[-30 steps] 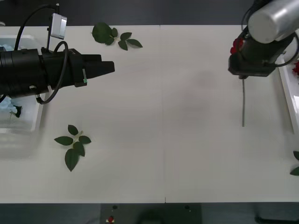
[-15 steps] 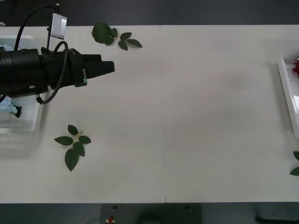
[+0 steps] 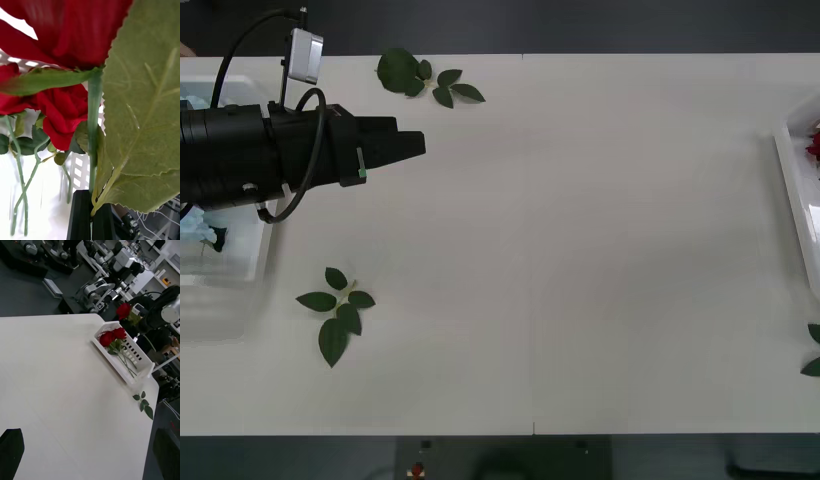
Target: Put the red flowers into the right box and the blue flowers into the left box
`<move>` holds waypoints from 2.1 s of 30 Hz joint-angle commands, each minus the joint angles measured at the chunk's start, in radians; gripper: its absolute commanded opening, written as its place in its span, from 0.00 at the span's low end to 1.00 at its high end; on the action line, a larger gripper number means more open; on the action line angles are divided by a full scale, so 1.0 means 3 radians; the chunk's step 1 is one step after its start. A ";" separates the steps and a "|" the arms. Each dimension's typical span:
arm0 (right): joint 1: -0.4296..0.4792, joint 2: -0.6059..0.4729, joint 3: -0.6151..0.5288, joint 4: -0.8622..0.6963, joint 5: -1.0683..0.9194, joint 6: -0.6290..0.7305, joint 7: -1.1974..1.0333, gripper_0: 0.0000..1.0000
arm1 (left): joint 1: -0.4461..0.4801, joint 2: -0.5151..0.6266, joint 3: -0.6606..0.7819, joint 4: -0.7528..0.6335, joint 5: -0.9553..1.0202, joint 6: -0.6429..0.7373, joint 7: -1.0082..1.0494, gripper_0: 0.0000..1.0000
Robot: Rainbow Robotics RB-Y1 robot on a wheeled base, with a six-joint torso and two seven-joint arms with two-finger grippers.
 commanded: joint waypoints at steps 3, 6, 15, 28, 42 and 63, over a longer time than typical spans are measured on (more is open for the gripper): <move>0.0182 0.0168 -0.0072 0.0379 0.0181 -0.0522 0.0002 0.00 | -0.0119 0.0113 -0.0006 -0.0067 -0.0011 -0.0030 -0.0100 1.00; 0.0269 0.0199 -0.0072 0.0496 0.0186 -0.0737 0.0002 0.00 | -0.0119 0.0113 -0.0006 -0.0067 -0.0011 -0.0030 -0.0100 1.00; 0.0382 0.0209 -0.0139 0.0619 0.0160 -0.0921 0.0032 0.59 | -0.0119 0.0113 -0.0006 -0.0067 -0.0011 -0.0030 -0.0100 1.00; 0.0382 0.0168 -0.0548 0.0655 -0.0591 -0.0614 0.0779 1.00 | -0.0119 0.0113 -0.0006 -0.0067 -0.0011 -0.0030 -0.0100 1.00; 0.0377 -0.0292 -0.1121 -0.0082 -0.2550 0.0700 0.2425 1.00 | -0.0119 0.0113 -0.0006 -0.0067 -0.0011 -0.0030 -0.0100 1.00; 0.0561 -0.0328 -0.1116 -0.1764 -0.4498 0.0736 0.3747 1.00 | -0.0119 0.0113 -0.0006 -0.0067 -0.0011 -0.0030 -0.0100 1.00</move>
